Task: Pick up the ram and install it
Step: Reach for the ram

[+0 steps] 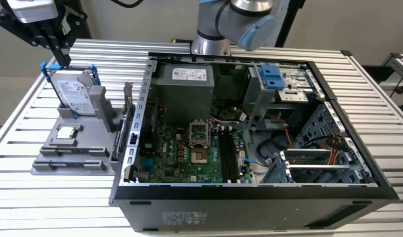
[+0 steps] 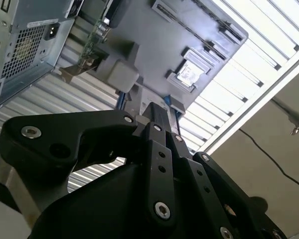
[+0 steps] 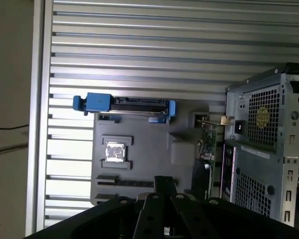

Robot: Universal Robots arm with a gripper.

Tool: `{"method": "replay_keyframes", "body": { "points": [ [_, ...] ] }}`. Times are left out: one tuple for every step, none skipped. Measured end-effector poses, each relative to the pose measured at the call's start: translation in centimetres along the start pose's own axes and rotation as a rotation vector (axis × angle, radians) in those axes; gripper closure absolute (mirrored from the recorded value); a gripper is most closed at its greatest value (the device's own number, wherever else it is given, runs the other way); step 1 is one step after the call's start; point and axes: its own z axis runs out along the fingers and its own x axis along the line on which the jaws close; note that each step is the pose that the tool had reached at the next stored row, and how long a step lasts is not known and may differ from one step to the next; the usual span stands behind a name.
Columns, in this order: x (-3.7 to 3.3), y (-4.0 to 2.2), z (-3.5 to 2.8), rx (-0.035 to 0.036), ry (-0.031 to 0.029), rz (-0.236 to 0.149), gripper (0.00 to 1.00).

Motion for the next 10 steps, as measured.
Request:
{"method": "replay_keyframes", "body": {
  "points": [
    [0.15, 0.0, 0.0, 0.0, 0.0001, 0.0, 1.0],
    [0.31, 0.01, 0.0, 0.0, 0.0003, 0.0, 1.0],
    [0.46, 0.01, 0.0, 0.0, 0.0004, 0.0, 1.0],
    [0.74, 0.02, -0.01, 0.0, 0.0006, 0.0, 1.0],
    [0.88, 0.03, -0.01, -0.0001, 0.0008, 0.0, 1.0],
    [1.01, 0.03, -0.01, -0.0001, 0.0009, 0.0, 1.0],
    [1.13, 0.03, -0.01, 0.0, 0.0011, 0.0, 1.0],
    [1.22, 0.04, -0.01, 0.0, 0.0013, 0.0, 1.0],
    [1.32, 0.04, -0.01, -0.0001, 0.0014, 0.0, 1.0],
    [1.41, 0.04, -0.01, -0.0001, 0.0016, 0.0, 1.0]
  ]
}}
